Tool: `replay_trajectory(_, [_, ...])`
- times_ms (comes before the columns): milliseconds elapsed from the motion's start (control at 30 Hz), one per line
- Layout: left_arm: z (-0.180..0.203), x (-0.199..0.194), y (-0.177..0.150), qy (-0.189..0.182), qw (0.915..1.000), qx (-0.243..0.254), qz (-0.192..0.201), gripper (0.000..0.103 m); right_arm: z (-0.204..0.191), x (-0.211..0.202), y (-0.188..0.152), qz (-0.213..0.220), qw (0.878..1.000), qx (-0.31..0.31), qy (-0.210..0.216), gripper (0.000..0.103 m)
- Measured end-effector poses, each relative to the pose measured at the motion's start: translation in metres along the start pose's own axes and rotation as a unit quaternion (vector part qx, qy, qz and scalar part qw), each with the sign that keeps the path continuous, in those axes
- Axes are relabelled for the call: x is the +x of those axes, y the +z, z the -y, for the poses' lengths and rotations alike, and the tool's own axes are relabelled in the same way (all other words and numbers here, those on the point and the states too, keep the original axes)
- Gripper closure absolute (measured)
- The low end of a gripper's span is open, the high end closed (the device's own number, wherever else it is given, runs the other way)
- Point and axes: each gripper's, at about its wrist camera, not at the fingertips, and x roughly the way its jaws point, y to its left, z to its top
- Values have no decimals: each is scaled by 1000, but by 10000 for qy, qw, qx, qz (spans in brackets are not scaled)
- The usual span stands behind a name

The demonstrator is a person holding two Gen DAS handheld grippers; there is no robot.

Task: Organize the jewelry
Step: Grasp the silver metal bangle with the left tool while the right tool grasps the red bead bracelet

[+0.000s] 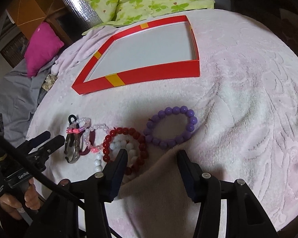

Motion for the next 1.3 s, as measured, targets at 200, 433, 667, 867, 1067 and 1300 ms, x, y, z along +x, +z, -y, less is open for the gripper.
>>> replay_trajectory(200, [5, 13, -1, -202, 9996, 35, -217, 53, -3, 0, 1, 2, 9996, -101, -253, 63])
replay_trajectory(433, [11, 11, -7, -359, 9988, 169, -275, 79, 5, -12, -3, 59, 9999, 67, 67, 66])
replay_trajectory(667, [9, 1, -14, -501, 9981, 215, -273, 88, -6, -1, -1, -100, 9997, 209, 39, 59])
replay_trajectory(867, [0, -6, -17, -616, 9976, 158, -259, 92, -16, 2, -2, -70, 9997, -26, -238, 62])
replay_trajectory(1067, [-9, -10, -16, -821, 9962, -131, -257, 63, -19, 2, -3, 43, 9982, -340, -495, 77])
replay_trajectory(1300, [9, -20, -14, -894, 9959, 106, 36, 25, -17, 0, -4, 52, 9982, -364, -475, 83])
